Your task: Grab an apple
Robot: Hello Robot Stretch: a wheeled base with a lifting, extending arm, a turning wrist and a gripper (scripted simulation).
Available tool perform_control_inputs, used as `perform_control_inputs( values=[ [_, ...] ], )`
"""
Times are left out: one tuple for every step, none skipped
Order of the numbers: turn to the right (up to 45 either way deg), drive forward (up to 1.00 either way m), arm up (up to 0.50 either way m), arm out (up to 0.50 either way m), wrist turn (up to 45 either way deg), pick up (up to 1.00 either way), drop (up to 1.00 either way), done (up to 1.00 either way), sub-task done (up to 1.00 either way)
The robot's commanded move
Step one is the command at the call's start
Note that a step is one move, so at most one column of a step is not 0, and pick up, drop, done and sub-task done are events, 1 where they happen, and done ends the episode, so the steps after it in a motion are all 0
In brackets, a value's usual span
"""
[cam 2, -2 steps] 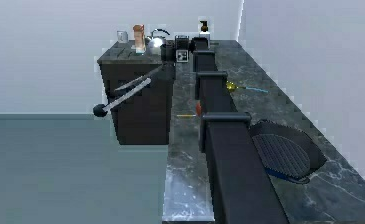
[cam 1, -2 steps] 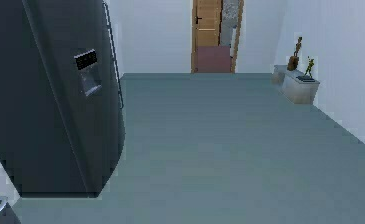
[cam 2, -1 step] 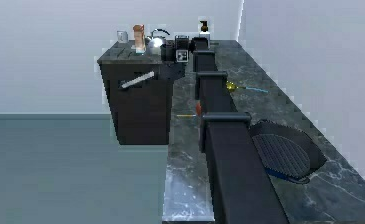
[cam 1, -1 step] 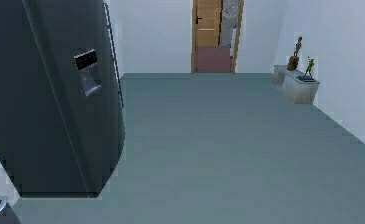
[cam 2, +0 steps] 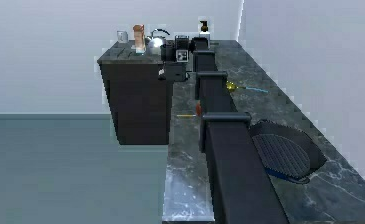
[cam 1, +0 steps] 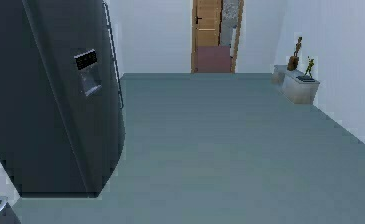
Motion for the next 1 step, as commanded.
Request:
perform_control_inputs(
  values=[
    [0.0,0.0,0.0,0.0,39.0,0.0,0.0,0.0,0.0]
  ],
)
